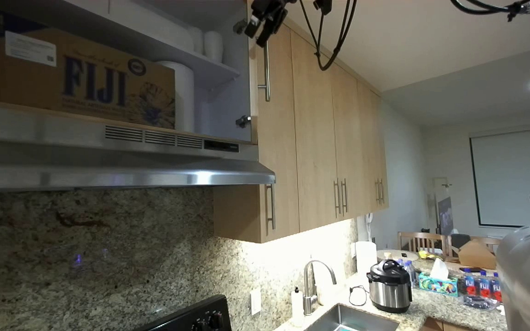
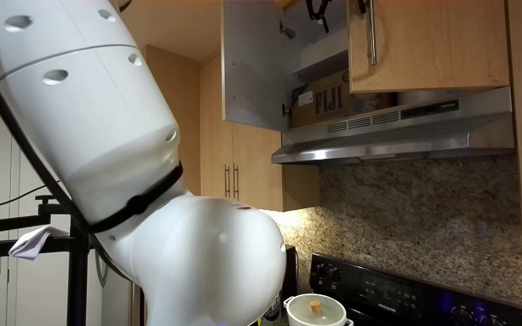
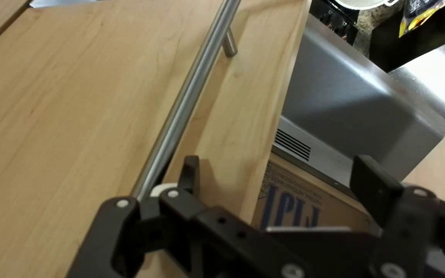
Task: Close the right cabinet door at the top
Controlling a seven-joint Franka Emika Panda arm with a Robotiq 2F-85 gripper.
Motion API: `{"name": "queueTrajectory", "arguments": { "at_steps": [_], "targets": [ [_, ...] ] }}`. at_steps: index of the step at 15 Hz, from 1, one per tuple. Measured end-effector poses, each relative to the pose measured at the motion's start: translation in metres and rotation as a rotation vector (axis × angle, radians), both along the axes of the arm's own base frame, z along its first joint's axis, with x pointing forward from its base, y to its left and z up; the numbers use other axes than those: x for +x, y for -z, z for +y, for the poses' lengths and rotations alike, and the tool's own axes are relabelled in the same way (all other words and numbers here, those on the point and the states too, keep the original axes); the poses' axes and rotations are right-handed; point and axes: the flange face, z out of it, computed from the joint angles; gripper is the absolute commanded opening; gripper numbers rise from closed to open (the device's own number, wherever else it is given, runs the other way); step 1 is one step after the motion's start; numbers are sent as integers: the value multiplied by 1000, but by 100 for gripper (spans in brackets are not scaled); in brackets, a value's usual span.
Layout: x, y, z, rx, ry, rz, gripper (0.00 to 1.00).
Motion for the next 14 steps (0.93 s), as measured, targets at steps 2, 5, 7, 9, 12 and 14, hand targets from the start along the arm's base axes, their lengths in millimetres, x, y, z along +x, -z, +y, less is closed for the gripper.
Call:
{"name": "queueTrajectory", "arguments": {
  "at_steps": [2, 5, 7, 9, 12, 14],
  "targets": [
    [2, -3, 7, -5, -11, -7, 100],
    [2, -10, 16, -12, -39, -40, 100],
    [-6, -24, 17, -21, -67, -129, 100],
    [-23, -43, 9, -7, -64, -239, 100],
    [-54, -68, -17, 37, -24, -402, 100],
    [-68, -75, -34, 67, 4, -502, 100]
  ]
}}
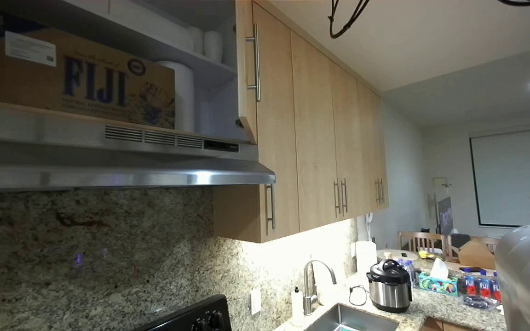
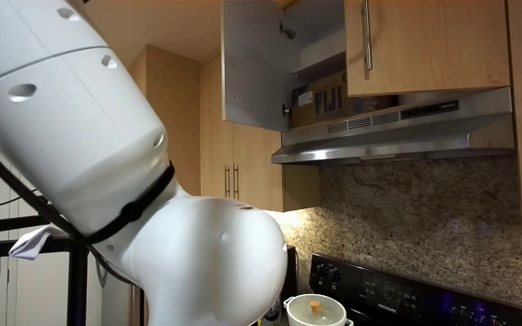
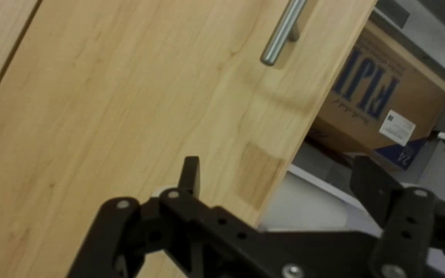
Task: Close the right cabinet door at the top
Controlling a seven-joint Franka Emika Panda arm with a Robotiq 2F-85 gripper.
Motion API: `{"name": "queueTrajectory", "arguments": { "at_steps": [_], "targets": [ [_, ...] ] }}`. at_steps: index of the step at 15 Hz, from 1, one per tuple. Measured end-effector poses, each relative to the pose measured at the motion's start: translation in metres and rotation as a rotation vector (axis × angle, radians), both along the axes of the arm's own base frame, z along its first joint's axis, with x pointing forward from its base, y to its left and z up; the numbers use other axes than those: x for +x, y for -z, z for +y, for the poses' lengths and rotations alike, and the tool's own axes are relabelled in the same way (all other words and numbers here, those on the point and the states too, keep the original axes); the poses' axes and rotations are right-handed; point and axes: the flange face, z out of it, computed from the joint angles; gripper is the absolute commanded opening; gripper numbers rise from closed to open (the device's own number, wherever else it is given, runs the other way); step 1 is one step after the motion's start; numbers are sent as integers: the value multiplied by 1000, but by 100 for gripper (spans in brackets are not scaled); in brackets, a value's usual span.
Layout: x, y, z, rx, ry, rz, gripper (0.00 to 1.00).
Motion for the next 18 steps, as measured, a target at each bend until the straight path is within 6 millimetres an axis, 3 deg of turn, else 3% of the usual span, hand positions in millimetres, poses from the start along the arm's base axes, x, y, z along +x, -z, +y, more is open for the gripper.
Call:
{"name": "queueTrajectory", "arguments": {
  "at_steps": [3, 8, 18],
  "targets": [
    [-8, 1, -14, 61, 28, -116, 100],
    [-10, 12, -19, 173, 53, -192, 100],
    [-14, 29, -16, 252, 51, -127, 100]
  ]
}}
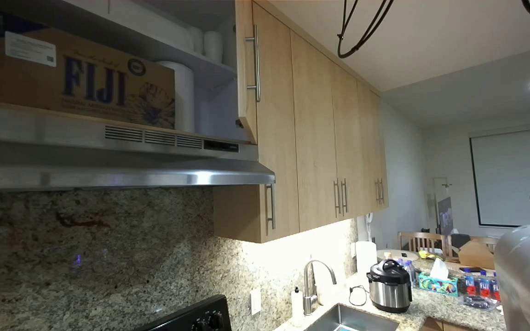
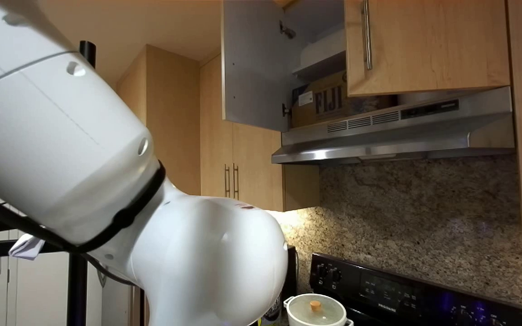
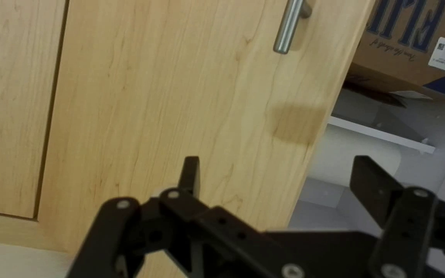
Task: Close the right cabinet door at the top
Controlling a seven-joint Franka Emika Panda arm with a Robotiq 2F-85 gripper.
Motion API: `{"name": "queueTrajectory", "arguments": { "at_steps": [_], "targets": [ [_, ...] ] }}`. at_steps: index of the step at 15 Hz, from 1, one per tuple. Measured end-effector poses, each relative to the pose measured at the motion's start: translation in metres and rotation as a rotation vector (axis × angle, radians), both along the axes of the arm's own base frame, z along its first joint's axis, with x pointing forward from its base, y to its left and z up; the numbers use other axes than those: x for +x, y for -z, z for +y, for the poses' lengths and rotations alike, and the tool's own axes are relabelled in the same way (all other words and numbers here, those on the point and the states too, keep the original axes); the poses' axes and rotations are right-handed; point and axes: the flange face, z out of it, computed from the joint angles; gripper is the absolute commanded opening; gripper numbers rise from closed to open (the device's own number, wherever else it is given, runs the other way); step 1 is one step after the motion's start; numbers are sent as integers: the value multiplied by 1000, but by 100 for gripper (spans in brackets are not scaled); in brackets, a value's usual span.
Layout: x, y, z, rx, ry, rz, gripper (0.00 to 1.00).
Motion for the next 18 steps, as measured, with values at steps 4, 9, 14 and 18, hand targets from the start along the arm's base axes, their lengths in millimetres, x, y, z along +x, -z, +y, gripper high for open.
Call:
{"name": "queueTrajectory", "arguments": {
  "at_steps": [4, 9, 14, 18],
  "targets": [
    [2, 1, 0, -1, 0, 3, 100],
    [7, 13, -3, -9, 14, 114, 100],
    [7, 22, -6, -21, 21, 223, 100],
    [9, 29, -3, -27, 13, 344, 100]
  ]
}}
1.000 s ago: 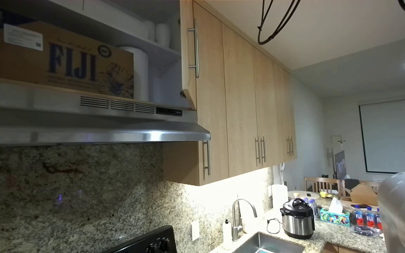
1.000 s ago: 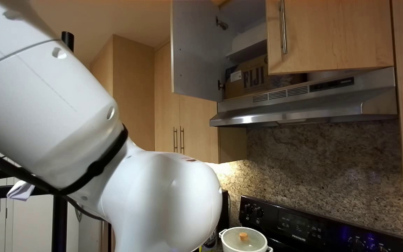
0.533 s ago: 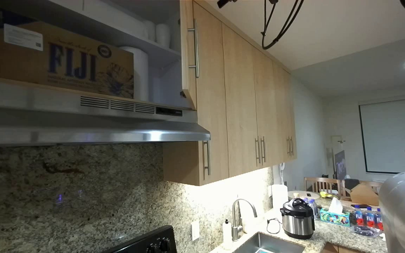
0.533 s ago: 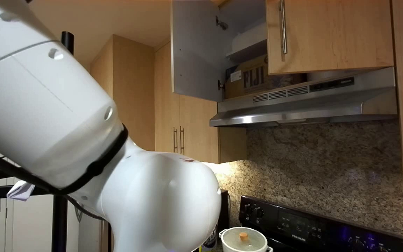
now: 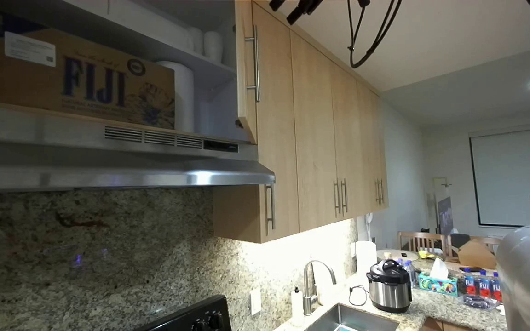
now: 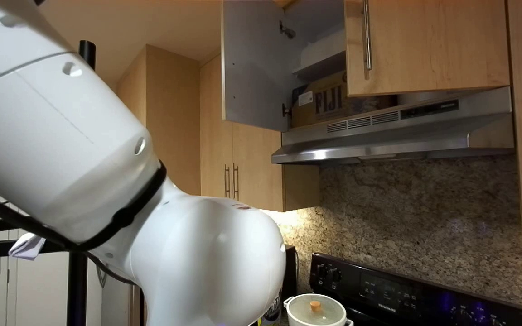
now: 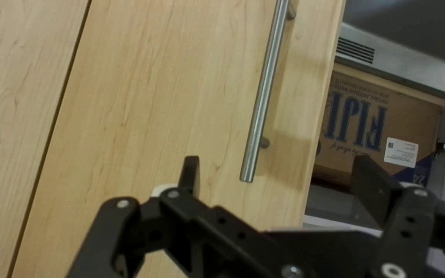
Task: Close the right cabinet door at the top
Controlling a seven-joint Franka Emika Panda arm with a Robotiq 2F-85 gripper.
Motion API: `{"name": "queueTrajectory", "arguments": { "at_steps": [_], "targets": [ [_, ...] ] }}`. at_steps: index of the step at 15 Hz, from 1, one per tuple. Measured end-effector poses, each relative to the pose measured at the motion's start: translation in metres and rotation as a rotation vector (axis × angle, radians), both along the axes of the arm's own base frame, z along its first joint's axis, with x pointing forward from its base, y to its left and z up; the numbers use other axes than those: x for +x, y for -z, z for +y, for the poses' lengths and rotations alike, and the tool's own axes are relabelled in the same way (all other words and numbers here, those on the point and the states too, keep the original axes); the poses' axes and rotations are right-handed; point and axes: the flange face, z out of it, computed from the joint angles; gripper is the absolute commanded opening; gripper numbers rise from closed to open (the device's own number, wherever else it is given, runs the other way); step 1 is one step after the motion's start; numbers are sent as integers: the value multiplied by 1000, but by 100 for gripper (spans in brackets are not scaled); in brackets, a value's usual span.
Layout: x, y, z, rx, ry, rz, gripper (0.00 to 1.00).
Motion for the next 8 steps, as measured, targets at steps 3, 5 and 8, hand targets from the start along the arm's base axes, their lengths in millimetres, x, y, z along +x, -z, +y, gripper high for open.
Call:
{"name": "queueTrajectory", "arguments": {
  "at_steps": [3, 5, 8],
  "targets": [
    [48, 0, 13, 0, 17, 155, 100],
    [94, 8, 15, -10, 47, 272, 100],
    [136, 11, 12, -22, 90, 389, 100]
  ]
}}
